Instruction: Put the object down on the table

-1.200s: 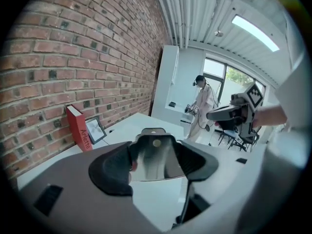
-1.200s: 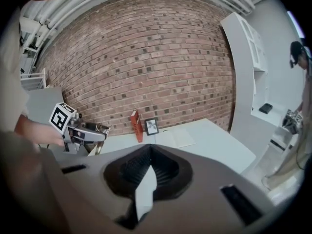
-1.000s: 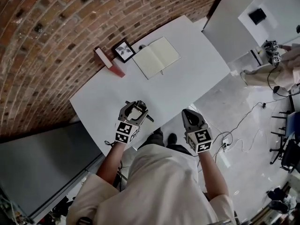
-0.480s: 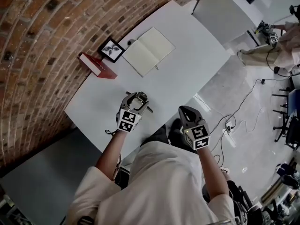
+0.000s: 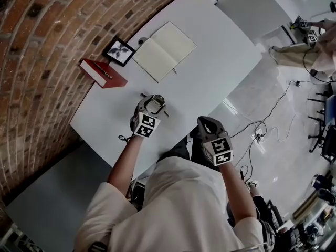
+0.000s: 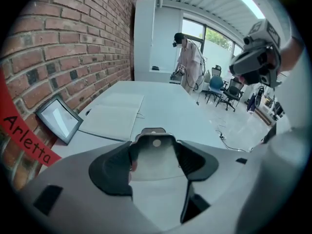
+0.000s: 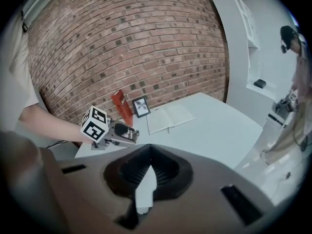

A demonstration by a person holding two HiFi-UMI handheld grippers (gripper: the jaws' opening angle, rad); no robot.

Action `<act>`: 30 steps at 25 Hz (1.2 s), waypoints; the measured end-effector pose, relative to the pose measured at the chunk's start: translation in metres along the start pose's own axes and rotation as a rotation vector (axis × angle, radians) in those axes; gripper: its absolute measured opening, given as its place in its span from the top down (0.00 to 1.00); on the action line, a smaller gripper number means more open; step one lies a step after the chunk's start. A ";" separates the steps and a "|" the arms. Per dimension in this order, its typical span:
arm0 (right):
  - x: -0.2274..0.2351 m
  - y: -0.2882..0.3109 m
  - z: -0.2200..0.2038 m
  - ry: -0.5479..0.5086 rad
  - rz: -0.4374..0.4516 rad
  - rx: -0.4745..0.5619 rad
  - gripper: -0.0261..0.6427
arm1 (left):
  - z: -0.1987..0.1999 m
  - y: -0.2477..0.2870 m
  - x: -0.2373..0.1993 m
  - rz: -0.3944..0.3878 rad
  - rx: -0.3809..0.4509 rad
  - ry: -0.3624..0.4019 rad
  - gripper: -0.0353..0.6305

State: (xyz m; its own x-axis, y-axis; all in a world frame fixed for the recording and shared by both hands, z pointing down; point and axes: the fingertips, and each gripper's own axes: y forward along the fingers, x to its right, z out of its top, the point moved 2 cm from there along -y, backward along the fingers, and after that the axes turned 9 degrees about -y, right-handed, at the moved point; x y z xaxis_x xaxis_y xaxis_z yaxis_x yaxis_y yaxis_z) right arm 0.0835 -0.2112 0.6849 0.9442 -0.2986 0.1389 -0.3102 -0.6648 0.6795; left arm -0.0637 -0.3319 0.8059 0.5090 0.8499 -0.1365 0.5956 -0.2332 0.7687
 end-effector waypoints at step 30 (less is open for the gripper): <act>0.013 0.040 -0.021 0.091 0.030 -0.053 0.96 | -0.023 0.073 -0.019 0.002 -0.147 0.034 0.53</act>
State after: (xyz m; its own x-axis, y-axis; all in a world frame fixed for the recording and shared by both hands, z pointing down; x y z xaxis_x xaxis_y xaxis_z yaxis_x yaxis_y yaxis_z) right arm 0.0855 -0.2275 0.7292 0.9416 -0.2527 0.2226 -0.3342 -0.6187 0.7110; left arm -0.0445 -0.3545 0.8786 0.4873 0.8655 -0.1159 0.4962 -0.1653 0.8523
